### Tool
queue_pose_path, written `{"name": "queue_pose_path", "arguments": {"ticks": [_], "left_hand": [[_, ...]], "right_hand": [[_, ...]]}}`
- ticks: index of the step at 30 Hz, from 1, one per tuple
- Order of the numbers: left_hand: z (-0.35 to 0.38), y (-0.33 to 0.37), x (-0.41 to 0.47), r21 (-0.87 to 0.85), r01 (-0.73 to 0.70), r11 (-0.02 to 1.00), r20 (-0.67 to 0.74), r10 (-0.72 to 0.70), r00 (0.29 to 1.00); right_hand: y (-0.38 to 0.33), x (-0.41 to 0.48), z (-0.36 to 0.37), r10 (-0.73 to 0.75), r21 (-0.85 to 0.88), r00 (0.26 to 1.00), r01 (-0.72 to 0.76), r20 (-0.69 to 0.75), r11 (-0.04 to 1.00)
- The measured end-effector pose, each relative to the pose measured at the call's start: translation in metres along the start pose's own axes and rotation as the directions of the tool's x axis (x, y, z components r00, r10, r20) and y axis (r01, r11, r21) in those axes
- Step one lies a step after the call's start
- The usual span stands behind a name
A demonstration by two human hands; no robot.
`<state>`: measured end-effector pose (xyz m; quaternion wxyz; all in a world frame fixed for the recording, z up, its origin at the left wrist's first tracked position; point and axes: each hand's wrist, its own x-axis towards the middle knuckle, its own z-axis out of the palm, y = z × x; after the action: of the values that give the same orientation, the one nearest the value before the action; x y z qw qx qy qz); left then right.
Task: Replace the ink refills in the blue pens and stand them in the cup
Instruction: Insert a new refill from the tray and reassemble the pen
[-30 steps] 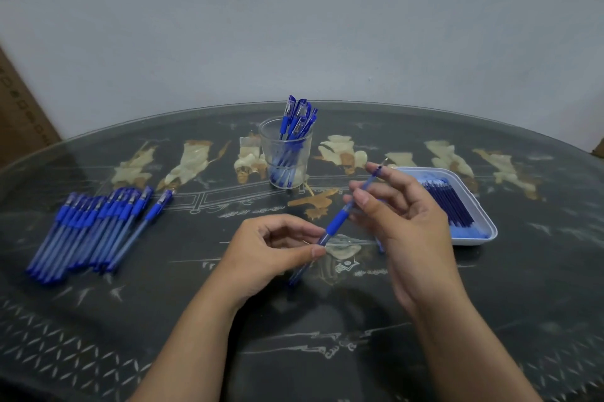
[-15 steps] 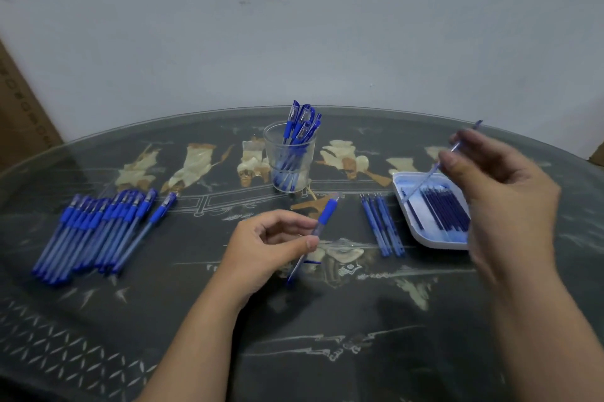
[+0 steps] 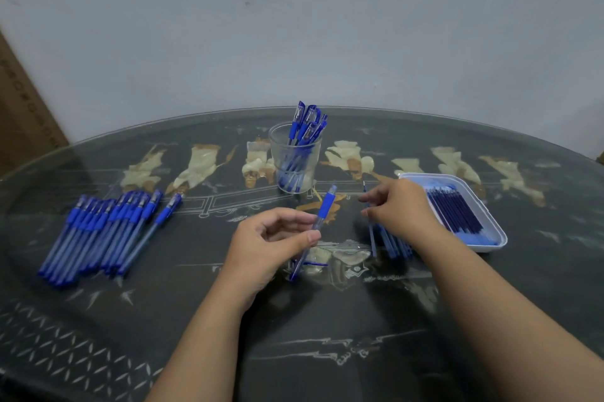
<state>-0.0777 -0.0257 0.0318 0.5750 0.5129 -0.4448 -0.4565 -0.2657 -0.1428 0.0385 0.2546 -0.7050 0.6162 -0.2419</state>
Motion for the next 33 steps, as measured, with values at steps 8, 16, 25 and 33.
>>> {"name": "queue_pose_path", "arguments": {"ticks": [8,16,25,33], "left_hand": [[-0.001,-0.001,0.001,0.015,-0.006,1.000,0.002,0.006,1.000],[-0.001,-0.002,0.002,0.003,-0.008,1.000,0.015,0.008,1.000],[-0.001,-0.003,0.002,-0.015,-0.014,1.000,0.020,0.014,1.000],[-0.001,-0.003,0.003,-0.025,-0.037,0.999,-0.012,0.037,0.999]], "right_hand": [[0.006,0.005,0.009,0.007,-0.140,1.000,-0.011,-0.024,0.990],[0.010,0.005,0.012,-0.012,-0.194,0.999,0.003,-0.048,0.981],[0.011,0.006,0.014,-0.003,-0.187,0.994,-0.017,-0.106,0.982],[0.015,-0.004,0.014,-0.051,-0.109,0.981,0.031,-0.185,0.994]]}}
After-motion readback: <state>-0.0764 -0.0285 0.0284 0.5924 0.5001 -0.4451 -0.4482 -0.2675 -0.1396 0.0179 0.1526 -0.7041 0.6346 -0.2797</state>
